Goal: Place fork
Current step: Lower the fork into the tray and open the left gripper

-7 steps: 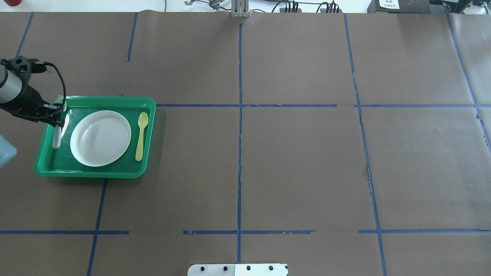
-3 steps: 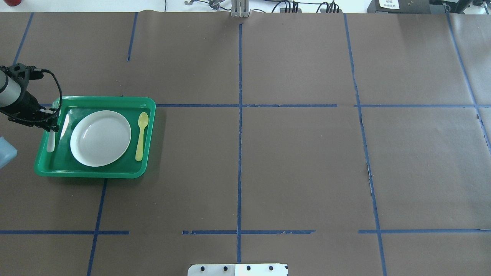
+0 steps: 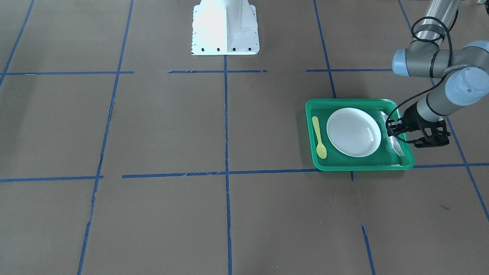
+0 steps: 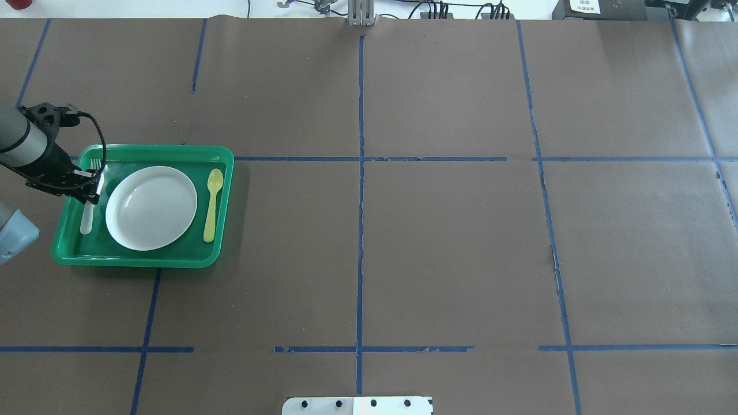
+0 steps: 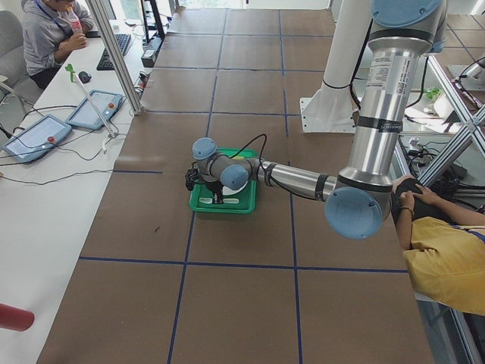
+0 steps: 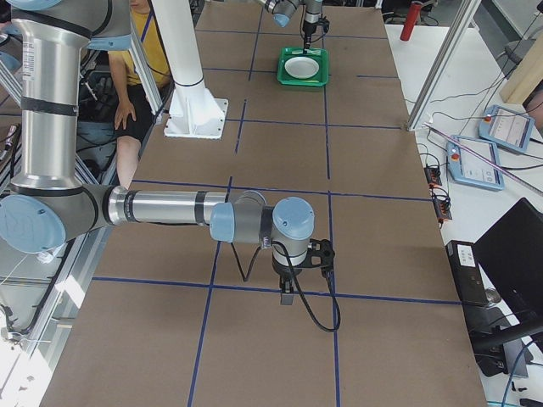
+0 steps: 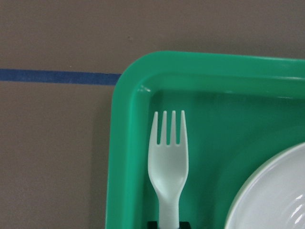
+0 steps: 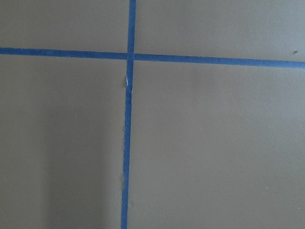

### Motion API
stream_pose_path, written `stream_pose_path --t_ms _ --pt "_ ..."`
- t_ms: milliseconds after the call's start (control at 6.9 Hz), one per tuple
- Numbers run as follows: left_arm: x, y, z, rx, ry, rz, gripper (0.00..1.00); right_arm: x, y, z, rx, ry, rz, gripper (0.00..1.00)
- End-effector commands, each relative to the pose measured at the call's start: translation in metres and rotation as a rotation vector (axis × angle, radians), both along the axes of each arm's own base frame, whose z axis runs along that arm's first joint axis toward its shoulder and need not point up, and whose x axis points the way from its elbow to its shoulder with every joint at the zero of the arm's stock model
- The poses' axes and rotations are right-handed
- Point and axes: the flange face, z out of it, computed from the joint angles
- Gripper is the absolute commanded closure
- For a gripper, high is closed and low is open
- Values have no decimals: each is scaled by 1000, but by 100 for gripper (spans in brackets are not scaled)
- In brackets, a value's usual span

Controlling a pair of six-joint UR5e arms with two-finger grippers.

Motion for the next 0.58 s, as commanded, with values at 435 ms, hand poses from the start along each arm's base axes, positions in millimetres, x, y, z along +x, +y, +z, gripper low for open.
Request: stream_pose_path --t_ms 435 --pt "6 0 5 5 2 19 63 0 0 0 0 0 0 0"
